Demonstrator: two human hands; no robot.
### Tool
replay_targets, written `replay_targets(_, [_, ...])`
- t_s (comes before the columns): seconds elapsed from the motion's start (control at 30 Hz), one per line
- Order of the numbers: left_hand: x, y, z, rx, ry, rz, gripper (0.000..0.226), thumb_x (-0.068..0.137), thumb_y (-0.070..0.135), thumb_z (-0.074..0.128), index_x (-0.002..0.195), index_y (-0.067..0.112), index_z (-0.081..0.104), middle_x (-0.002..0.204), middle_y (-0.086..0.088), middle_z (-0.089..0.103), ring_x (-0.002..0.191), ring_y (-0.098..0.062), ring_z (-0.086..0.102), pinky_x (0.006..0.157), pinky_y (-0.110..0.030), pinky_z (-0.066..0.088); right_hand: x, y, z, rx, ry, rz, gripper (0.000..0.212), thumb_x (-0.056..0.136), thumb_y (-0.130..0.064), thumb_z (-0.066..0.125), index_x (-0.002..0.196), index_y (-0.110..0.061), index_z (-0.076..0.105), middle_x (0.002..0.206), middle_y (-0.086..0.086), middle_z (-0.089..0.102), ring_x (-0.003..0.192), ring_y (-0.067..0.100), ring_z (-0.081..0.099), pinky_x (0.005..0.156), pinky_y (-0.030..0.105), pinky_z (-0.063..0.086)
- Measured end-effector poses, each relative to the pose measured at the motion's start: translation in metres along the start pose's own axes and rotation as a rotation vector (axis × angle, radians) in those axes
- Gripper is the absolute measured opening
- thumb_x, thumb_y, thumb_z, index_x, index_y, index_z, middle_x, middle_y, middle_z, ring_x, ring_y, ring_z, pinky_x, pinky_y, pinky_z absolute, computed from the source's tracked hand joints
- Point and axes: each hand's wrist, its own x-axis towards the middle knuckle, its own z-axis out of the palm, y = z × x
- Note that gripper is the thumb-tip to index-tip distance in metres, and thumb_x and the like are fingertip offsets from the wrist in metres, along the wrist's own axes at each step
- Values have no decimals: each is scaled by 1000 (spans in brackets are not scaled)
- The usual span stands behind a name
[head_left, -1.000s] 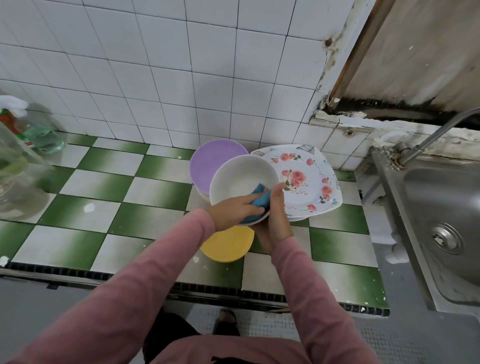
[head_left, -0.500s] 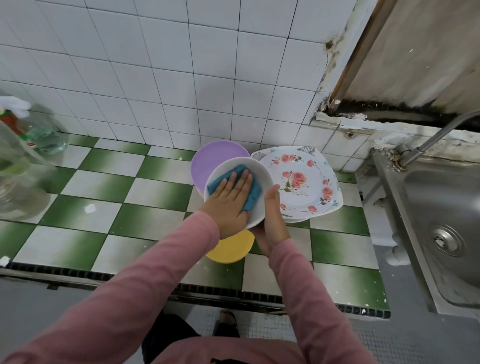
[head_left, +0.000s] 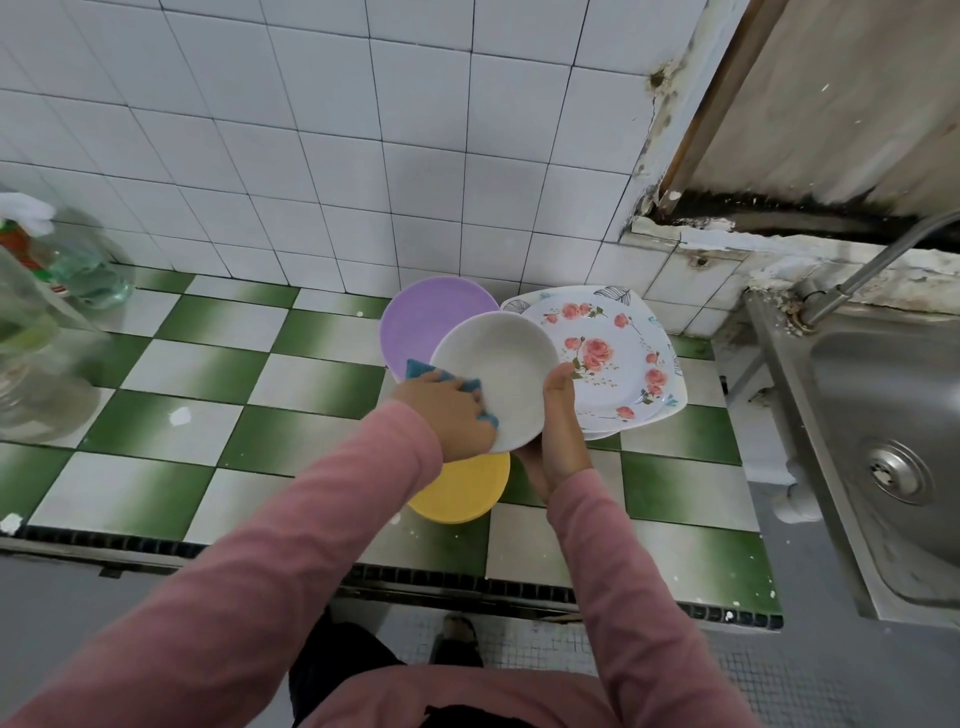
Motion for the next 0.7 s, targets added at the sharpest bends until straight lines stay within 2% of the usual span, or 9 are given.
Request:
replay_targets(0.07, [1, 3, 10, -2, 89, -134, 62, 102, 34, 19, 157, 14, -1, 165, -1, -5, 152, -20, -6, 123, -44, -3, 1, 1, 2, -26, 13, -1, 94, 63, -83, 57, 140, -32, 39, 135, 12, 60, 121, 34, 61, 99, 59, 50])
replay_targets(0.1, [2, 5, 13, -10, 158, -161, 64, 102, 35, 19, 155, 15, -10, 163, 1, -14, 150, -18, -15, 122, -41, -9, 1, 2, 3, -38, 22, 1, 94, 61, -84, 57, 138, -32, 40, 135, 12, 59, 122, 34, 60, 99, 60, 49])
replay_targets(0.17, [10, 4, 25, -33, 294, -162, 66, 99, 34, 16, 151, 15, -21, 161, 1, -23, 148, -19, -22, 120, -40, -16, 1, 5, 3, -38, 41, 24, 94, 62, -85, 57, 138, -33, 41, 137, 12, 58, 123, 34, 59, 98, 63, 49])
replay_targets(0.3, [22, 3, 23, -238, 423, -133, 64, 88, 41, -7, 138, 12, -35, 157, -6, -32, 146, -25, -27, 109, -33, -29, -1, 13, 6, 10, 16, 108, 114, 51, -93, 64, 147, -37, 38, 139, 7, 59, 124, 33, 59, 89, 60, 55])
replay_targets(0.43, [26, 17, 4, -518, 291, 21, 72, 106, 35, 25, 144, 12, -31, 155, -8, -37, 139, -17, -36, 118, -36, -20, -1, 14, 8, 20, -47, 116, 103, 59, -90, 53, 149, -43, 37, 144, 1, 56, 126, 30, 58, 82, 53, 57])
replay_targets(0.5, [17, 26, -6, -715, 228, 98, 72, 106, 32, 33, 152, 13, -19, 159, -5, -29, 146, -19, -26, 121, -39, -9, 1, 12, 7, 37, -57, 118, 95, 63, -90, 49, 148, -47, 37, 141, -5, 57, 128, 27, 56, 86, 54, 56])
replay_targets(0.57, [19, 25, -5, -1016, 102, 142, 68, 104, 29, 43, 158, 20, 3, 164, 3, -2, 150, -17, 1, 120, -36, 6, 2, 9, 5, 65, -26, 130, 88, 70, -87, 46, 147, -45, 40, 140, -4, 59, 128, 28, 55, 91, 57, 55])
replay_targets(0.63, [21, 17, -8, -1266, -65, 50, 73, 86, 35, 65, 151, 29, 32, 151, 7, 33, 137, -18, 33, 118, -40, 23, 2, 8, -1, 86, -18, 131, 96, 69, -86, 50, 148, -34, 40, 142, 8, 57, 127, 33, 57, 94, 57, 53])
replay_targets(0.7, [25, 11, -7, -1317, -150, -129, 68, 64, 34, 70, 130, 25, 52, 127, -5, 55, 113, -22, 51, 104, -40, 40, 3, 5, -6, 69, -21, 122, 106, 66, -87, 52, 150, -24, 37, 140, 16, 58, 126, 35, 58, 93, 53, 54])
